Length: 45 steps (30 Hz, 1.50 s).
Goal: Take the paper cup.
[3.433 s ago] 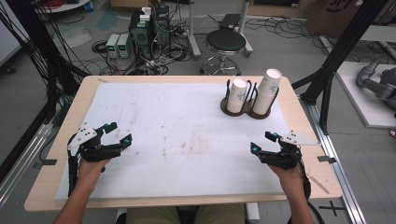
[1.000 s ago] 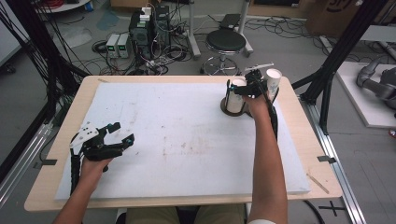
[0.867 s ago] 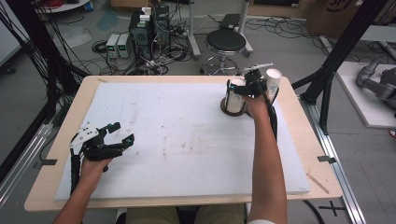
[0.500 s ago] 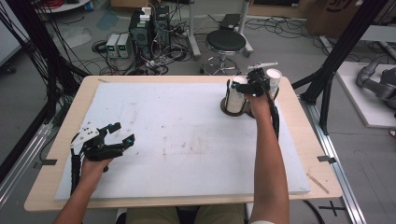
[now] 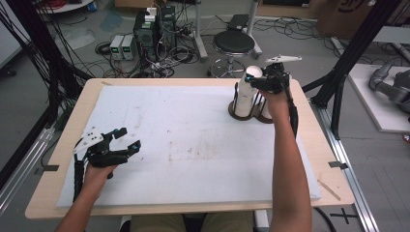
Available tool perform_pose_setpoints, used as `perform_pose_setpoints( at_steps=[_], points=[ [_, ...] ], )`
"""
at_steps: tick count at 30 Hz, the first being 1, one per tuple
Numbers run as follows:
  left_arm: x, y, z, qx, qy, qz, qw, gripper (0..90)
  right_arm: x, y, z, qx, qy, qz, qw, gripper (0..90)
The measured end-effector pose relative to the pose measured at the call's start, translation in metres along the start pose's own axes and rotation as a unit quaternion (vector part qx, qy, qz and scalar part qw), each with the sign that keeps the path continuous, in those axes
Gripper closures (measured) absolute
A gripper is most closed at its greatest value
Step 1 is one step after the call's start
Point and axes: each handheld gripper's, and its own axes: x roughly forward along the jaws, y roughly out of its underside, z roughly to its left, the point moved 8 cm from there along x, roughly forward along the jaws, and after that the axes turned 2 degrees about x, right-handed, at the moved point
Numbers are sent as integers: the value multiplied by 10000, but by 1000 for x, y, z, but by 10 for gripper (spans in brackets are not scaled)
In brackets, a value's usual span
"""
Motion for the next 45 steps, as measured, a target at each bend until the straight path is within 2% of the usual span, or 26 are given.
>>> perform_pose_setpoints(
  at_steps=[3, 5, 6, 7, 8, 9, 10, 11, 14, 19, 21, 23, 24, 26, 28, 29, 32, 35, 37, 38, 39, 40, 41, 42, 44, 45],
  points=[
    [0, -1, -2, 23, 38, -25, 10000, 172, -6, -4, 0, -49, -4, -93, 9999, 380],
    [0, -1, -3, 2, 72, -16, 10000, 172, -13, -5, -1, 2, -43, -151, 9999, 380],
    [0, 0, -3, 16, 79, -2, 10000, 172, -20, -7, 1, -9, -101, -213, 9997, 381],
    [0, 0, -3, 30, 81, 9, 10000, 172, -20, -7, 1, -9, -101, -213, 9997, 381],
    [1, 0, -4, 33, 82, 4, 10000, 172, -29, -8, 4, -34, -203, -297, 9993, 381],
    [1, 0, -4, 33, 82, 4, 10000, 172, -29, -8, 4, -34, -203, -297, 9993, 381],
    [1, 0, -5, 33, 87, -9, 10000, 172, -38, -9, 7, -106, -259, -326, 9991, 382],
    [1, 0, -5, 33, 87, -9, 10000, 172, -38, -9, 7, -106, -259, -326, 9991, 382],
    [0, 0, -6, 24, 107, -9, 9999, 172, -55, -7, 16, -233, -444, -447, 9977, 383],
    [1, -1, -7, -8, 145, -47, 9999, 172, -74, 4, 31, -344, -781, -508, 9951, 383],
    [0, 0, -8, 8, 166, -30, 9999, 172, -79, 13, 39, -394, -1002, -499, 9929, 383],
    [1, 0, -9, 4, 188, -31, 9998, 172, -84, 23, 48, -452, -1272, -547, 9893, 383],
    [1, 0, -9, 21, 206, -15, 9998, 172, -84, 23, 48, -452, -1272, -547, 9893, 383],
    [1, 1, -10, 28, 220, 1, 9998, 172, -91, 39, 61, -506, -1560, -582, 9847, 383],
    [1, 1, -11, 17, 232, 2, 9997, 172, -95, 49, 67, -526, -1720, -587, 9819, 383],
    [2, 1, -11, 25, 223, -5, 9997, 172, -95, 49, 67, -526, -1720, -587, 9819, 383],
    [2, 1, -11, 81, 190, -13, 9998, 171, -97, 67, 78, -611, -1999, -532, 9765, 383],
    [2, 2, -12, 99, 241, 8, 9997, 170, -98, 75, 83, -681, -2081, -494, 9745, 383],
    [3, 3, -14, 116, 278, 47, 9995, 170, -98, 85, 90, -734, -2197, -439, 9718, 383],
    [4, 4, -15, 139, 301, 67, 9994, 170, -98, 85, 90, -734, -2197, -439, 9718, 383],
    [4, 4, -16, 167, 324, 93, 9993, 169, -98, 93, 96, -752, -2291, -435, 9695, 383],
    [5, 4, -17, 156, 344, 105, 9992, 169, -98, 93, 96, -752, -2291, -435, 9695, 383],
    [6, 4, -18, 144, 363, 98, 9992, 169, -98, 100, 101, -761, -2406, -419, 9667, 383],
    [7, 5, -19, 166, 394, 108, 9990, 169, -98, 102, 104, -808, -2446, -420, 9653, 382],
    [8, 4, -21, 152, 422, 109, 9989, 169, -98, 107, 109, -838, -2540, -375, 9628, 383],
    [8, 4, -21, 152, 422, 109, 9989, 170, -98, 107, 109, -838, -2540, -375, 9628, 383]
  ],
)
